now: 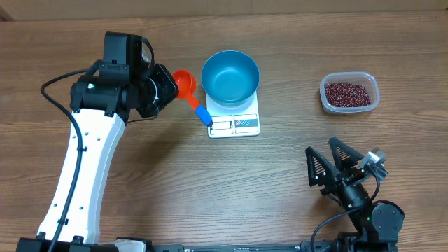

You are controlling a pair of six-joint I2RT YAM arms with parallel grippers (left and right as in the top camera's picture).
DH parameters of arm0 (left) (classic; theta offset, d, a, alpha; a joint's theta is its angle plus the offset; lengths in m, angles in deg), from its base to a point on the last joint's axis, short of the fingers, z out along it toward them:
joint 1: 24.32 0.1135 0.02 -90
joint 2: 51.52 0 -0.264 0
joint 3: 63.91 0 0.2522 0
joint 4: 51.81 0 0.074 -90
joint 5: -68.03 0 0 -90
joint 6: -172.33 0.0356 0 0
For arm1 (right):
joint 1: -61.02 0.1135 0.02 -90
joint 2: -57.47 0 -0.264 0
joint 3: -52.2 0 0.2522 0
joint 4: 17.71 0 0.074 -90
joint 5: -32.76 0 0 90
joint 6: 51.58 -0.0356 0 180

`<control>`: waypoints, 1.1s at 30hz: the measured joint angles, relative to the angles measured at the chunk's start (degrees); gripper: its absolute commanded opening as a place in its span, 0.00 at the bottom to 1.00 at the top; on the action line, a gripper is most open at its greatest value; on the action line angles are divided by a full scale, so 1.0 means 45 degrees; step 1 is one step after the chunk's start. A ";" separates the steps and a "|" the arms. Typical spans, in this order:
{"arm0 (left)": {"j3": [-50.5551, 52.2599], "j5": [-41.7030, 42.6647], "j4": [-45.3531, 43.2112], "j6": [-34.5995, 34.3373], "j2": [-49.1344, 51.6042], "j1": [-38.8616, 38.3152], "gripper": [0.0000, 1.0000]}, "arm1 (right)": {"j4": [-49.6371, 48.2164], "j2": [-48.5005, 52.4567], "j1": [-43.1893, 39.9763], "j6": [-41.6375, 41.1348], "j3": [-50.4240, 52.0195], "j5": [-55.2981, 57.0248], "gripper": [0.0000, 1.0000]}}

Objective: Scoop item into bowl and weigh 150g on scale
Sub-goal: 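Lift the red scoop with the left gripper toward the scale, then bring the right gripper to the scoop and grasp its rim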

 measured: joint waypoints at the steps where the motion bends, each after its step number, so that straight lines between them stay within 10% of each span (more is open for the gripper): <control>1: 0.0000 -0.0068 -0.0073 -0.0034 0.0005 -0.0015 0.04 | 0.0112 0.0029 0.0000 -0.0112 -0.0117 -0.0170 1.00; 17: 0.0010 -0.1146 -0.0432 -0.1345 0.0034 -0.0913 0.05 | 0.4770 0.7844 -0.0015 0.0578 -0.8437 -0.3837 1.00; 33: 0.0010 -0.3021 -0.0495 -0.4906 0.0039 -0.2594 0.04 | 0.0529 1.4518 0.0971 -0.2749 -0.9345 -0.7213 0.86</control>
